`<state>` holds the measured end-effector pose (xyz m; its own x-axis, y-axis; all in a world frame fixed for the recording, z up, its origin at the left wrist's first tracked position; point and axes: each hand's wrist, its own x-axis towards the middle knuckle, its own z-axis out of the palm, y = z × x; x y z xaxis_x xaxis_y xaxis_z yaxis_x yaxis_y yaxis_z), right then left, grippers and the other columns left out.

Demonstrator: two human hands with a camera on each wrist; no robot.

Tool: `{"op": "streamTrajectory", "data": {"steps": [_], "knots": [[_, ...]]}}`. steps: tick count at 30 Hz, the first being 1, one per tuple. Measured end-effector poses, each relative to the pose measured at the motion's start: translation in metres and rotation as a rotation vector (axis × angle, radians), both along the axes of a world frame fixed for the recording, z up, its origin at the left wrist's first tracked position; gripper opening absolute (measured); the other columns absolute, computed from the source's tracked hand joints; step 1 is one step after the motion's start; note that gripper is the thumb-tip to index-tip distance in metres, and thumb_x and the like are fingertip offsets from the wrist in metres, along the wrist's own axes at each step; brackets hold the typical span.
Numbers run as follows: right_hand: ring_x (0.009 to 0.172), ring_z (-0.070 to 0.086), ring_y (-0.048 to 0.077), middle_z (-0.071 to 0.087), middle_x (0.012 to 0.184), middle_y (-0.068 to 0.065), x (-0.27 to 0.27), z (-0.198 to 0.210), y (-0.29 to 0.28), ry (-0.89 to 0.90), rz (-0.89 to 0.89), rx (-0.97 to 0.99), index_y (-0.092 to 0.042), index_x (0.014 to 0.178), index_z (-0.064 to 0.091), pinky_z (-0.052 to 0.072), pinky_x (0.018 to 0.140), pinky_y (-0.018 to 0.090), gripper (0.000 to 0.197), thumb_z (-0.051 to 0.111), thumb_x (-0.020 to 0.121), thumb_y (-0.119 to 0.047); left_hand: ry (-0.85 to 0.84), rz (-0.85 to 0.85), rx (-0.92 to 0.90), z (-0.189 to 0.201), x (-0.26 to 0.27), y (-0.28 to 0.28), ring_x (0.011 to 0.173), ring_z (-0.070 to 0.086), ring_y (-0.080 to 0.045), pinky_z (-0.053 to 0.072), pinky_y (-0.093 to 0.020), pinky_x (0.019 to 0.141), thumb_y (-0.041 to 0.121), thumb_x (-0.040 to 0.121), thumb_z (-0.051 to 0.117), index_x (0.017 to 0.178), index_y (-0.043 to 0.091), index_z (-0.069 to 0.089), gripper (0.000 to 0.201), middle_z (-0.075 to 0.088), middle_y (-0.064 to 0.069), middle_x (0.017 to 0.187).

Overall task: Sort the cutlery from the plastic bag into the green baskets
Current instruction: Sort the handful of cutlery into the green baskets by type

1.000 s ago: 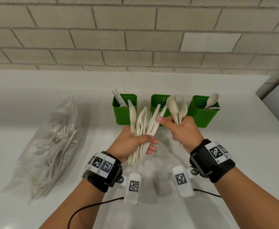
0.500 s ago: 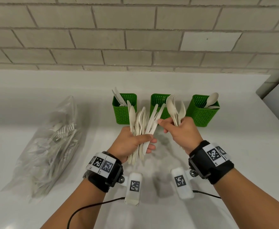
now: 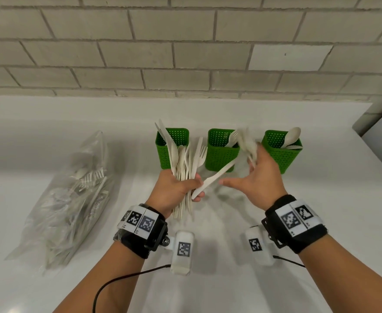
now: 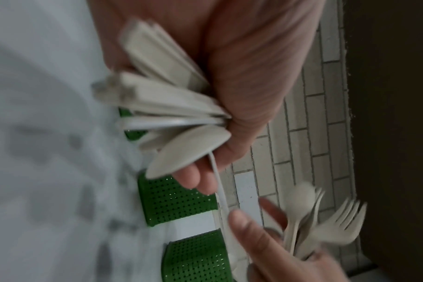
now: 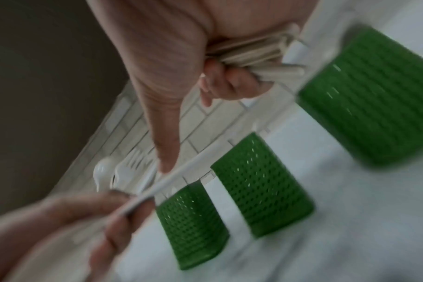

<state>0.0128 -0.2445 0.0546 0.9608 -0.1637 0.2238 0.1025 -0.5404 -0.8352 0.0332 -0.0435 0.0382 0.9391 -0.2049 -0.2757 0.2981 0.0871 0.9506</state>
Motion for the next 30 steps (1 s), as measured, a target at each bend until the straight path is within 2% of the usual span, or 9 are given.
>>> {"op": "streamTrajectory", "data": {"steps": [3,5,7,12,14,18,21,27,30], "knots": [[0.082,0.054,0.020,0.047,0.094,-0.004,-0.003,-0.003,0.007,0.071,0.184,-0.671,-0.022,0.108,0.064,0.043,0.066,0.032,0.052,0.087,0.062,-0.036,-0.032,-0.076,0.013,0.004,-0.003,-0.002,0.057,0.064,-0.025,0.053,-0.030,0.054,-0.010,0.083,0.066,0.093,-0.008,0.066,0.010,0.067,-0.013,0.070],[0.064,0.050,0.027,0.041,0.078,-0.002,-0.003,-0.012,0.012,0.051,0.204,-0.719,-0.014,0.080,0.068,0.031,0.056,0.030,0.022,0.078,0.072,-0.032,-0.055,-0.095,0.009,0.006,-0.006,-0.005,0.058,0.066,-0.023,0.055,-0.030,0.053,-0.007,0.083,0.068,0.094,-0.006,0.068,0.011,0.070,-0.014,0.071],[0.057,0.048,0.028,0.042,0.068,0.003,-0.003,-0.021,0.009,0.031,0.122,-0.614,-0.006,0.062,0.062,0.029,0.051,0.033,0.025,0.066,0.077,-0.025,-0.021,-0.056,-0.030,0.006,-0.006,-0.004,0.057,0.066,-0.023,0.057,-0.031,0.055,-0.003,0.086,0.066,0.092,-0.002,0.067,0.006,0.071,-0.015,0.073],[0.043,0.045,0.007,0.050,0.047,-0.005,-0.002,0.005,0.013,0.183,0.021,0.269,-0.008,0.063,0.062,0.037,0.048,0.018,0.038,0.066,0.091,-0.034,0.002,-0.096,0.009,0.006,-0.005,0.002,0.059,0.068,-0.023,0.058,-0.030,0.058,0.001,0.087,0.067,0.089,0.000,0.067,0.002,0.072,-0.017,0.079],[0.048,0.050,0.000,0.056,0.048,-0.013,0.001,0.011,0.021,0.123,0.026,0.330,-0.013,0.065,0.064,0.040,0.053,0.012,0.030,0.072,0.086,-0.033,-0.025,-0.156,0.042,0.008,-0.008,-0.003,0.061,0.069,-0.024,0.058,-0.030,0.059,-0.001,0.086,0.068,0.091,-0.001,0.067,0.005,0.073,-0.017,0.080],[0.071,0.066,0.005,0.072,0.075,-0.003,0.012,0.007,0.025,0.005,-0.090,0.405,-0.011,0.078,0.072,0.051,0.067,0.015,0.017,0.082,0.076,-0.025,-0.053,-0.229,0.084,0.008,-0.011,-0.009,0.058,0.068,-0.024,0.058,-0.031,0.057,-0.005,0.085,0.069,0.095,-0.006,0.065,0.011,0.073,-0.019,0.081],[0.070,0.069,0.005,0.073,0.072,-0.007,0.011,0.011,0.024,-0.016,-0.034,0.458,-0.014,0.076,0.072,0.051,0.068,0.015,0.010,0.081,0.076,-0.013,-0.053,-0.262,0.090,0.008,-0.012,-0.005,0.058,0.068,-0.023,0.058,-0.030,0.057,-0.001,0.087,0.068,0.093,-0.004,0.066,0.007,0.073,-0.020,0.082],[0.043,0.044,0.001,0.055,0.052,-0.014,0.016,0.015,0.001,-0.061,-0.185,0.675,-0.014,0.066,0.063,0.035,0.052,0.020,0.022,0.075,0.083,-0.011,0.017,-0.031,-0.103,0.004,-0.009,0.004,0.058,0.068,-0.021,0.059,-0.032,0.059,0.000,0.089,0.064,0.095,-0.004,0.066,0.007,0.073,-0.017,0.080],[0.052,0.042,0.004,0.049,0.059,-0.012,0.015,0.011,-0.008,-0.014,-0.202,0.437,-0.011,0.085,0.067,0.037,0.057,0.021,0.020,0.083,0.075,-0.018,-0.001,0.042,-0.064,0.003,-0.004,0.005,0.058,0.068,-0.022,0.059,-0.033,0.061,0.001,0.088,0.066,0.094,-0.008,0.066,0.011,0.073,-0.019,0.080]]}}
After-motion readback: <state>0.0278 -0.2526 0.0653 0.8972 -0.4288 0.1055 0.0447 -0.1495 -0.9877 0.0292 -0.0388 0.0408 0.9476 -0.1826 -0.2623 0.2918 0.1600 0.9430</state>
